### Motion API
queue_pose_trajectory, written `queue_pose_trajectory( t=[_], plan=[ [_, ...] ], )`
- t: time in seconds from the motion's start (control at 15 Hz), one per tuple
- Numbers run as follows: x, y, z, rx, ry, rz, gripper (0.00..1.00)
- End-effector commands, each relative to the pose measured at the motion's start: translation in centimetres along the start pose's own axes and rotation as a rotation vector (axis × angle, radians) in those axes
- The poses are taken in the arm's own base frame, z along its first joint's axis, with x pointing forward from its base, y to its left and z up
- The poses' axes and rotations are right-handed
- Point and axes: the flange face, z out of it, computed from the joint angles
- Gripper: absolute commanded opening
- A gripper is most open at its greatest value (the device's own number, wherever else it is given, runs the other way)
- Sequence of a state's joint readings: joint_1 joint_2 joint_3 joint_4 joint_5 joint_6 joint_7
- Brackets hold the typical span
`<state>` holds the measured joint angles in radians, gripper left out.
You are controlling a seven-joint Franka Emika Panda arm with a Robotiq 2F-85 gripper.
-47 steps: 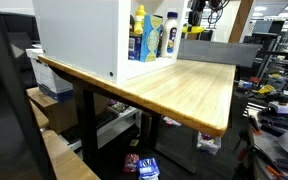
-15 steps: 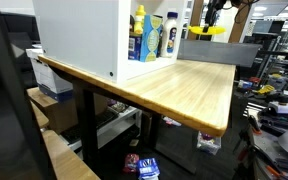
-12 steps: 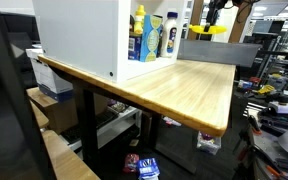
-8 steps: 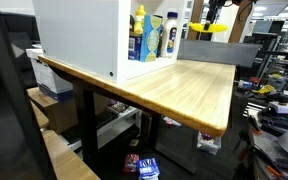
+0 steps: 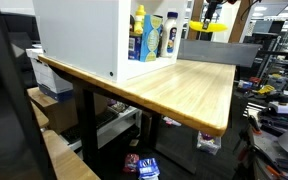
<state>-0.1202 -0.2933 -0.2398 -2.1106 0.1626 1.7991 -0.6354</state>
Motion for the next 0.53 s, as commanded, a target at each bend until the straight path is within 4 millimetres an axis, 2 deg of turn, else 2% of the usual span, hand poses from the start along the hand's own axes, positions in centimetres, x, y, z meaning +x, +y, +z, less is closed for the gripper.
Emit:
queue_pose_trajectory(
  t=[0.0,0.47],
  plan=[
    [-0.4,-1.2,0.6,0.000,-0.054,-0.074,0.15],
    [-0.9,-3.2,2.2,0.075,-0.147,-0.119,0.15]
  ],
)
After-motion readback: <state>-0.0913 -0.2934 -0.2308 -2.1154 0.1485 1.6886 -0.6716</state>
